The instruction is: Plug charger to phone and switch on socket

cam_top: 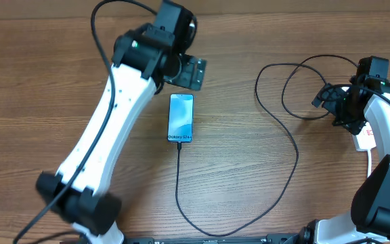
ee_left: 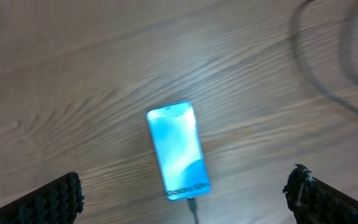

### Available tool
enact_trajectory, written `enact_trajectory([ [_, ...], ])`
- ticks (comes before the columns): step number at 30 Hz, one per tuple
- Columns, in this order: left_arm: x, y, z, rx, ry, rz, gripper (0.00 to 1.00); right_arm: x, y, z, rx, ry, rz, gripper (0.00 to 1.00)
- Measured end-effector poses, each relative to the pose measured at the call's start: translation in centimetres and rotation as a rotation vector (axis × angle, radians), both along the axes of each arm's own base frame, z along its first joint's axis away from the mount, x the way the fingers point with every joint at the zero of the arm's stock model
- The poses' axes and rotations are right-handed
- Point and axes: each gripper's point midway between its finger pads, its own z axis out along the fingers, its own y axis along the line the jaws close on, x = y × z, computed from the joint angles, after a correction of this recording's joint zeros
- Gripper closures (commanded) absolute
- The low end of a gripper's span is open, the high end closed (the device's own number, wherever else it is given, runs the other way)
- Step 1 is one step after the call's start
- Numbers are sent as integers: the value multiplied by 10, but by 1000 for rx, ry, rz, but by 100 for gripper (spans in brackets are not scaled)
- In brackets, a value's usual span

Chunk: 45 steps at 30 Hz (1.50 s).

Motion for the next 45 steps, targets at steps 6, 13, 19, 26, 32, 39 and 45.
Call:
enact_trajectory([
  [6, -37, -3, 69, -82, -152, -49, 0, 0, 0, 0, 0, 0, 0, 0],
  [13, -80, 24, 140, -175, -328, -43, 0, 0, 0, 0, -1, -1, 0, 0],
  [19, -109, 56, 177, -219, -435, 1, 1, 0, 0, 0, 0, 0, 0, 0],
  [26, -113, 108, 191, -202, -496, 156, 0, 0, 0, 0, 0, 0, 0, 0],
  [32, -104, 141, 187, -169, -496, 269, 0, 0, 0, 0, 0, 0, 0, 0],
  [39, -104, 154, 150, -127, -407, 316, 0, 0, 0, 0, 0, 0, 0, 0],
  [45, -114, 156, 108, -96, -311, 318, 1, 0, 0, 0, 0, 0, 0, 0],
])
